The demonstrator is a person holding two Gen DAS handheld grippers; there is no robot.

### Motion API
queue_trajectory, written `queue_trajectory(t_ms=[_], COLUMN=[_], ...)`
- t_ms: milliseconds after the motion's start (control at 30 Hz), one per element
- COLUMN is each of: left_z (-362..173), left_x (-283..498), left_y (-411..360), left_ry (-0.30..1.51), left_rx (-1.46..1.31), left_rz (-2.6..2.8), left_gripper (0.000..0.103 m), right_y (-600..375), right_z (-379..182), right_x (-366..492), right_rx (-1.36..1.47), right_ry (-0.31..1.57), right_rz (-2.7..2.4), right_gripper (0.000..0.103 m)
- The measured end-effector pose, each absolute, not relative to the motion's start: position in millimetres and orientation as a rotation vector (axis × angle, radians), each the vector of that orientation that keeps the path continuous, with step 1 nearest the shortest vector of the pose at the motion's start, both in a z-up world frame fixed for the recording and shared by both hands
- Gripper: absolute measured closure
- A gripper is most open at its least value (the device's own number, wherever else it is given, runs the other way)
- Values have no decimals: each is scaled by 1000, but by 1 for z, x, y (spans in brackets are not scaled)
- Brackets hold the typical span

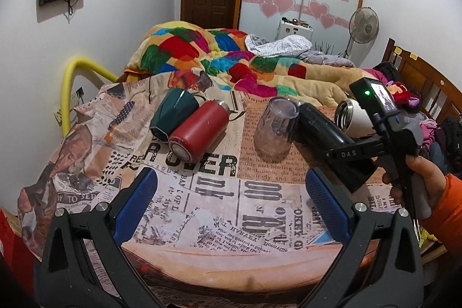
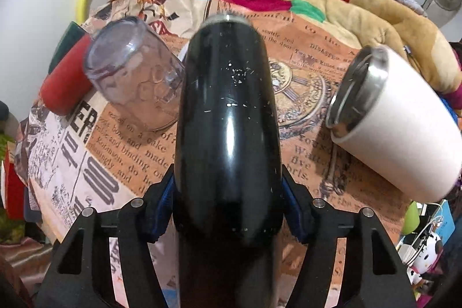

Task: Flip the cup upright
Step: 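Lift the black thermos with the right tool and swing it toward the left tool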

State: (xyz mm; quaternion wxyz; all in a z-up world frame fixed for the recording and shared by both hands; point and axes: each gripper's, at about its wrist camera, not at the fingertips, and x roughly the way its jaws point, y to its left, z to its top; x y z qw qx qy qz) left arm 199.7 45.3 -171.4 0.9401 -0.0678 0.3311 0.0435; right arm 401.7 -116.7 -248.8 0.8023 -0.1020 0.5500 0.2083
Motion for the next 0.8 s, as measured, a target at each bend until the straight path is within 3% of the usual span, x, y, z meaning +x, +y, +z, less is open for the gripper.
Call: queue_trajectory(t_ms=[467,800], left_z=[-126,-111], left_x=[170,148], left_y=[42,39], left_ry=[570,533], left_rx=[-123,-110], left_rz=[110,126], left_gripper=[0,0], right_y=[-115,-92], right_z=[-134,-122], right_x=[335,290], right_rx=[-248,-301], right_ry=[897,830], right_rz=[526,672], right_gripper=[41,41])
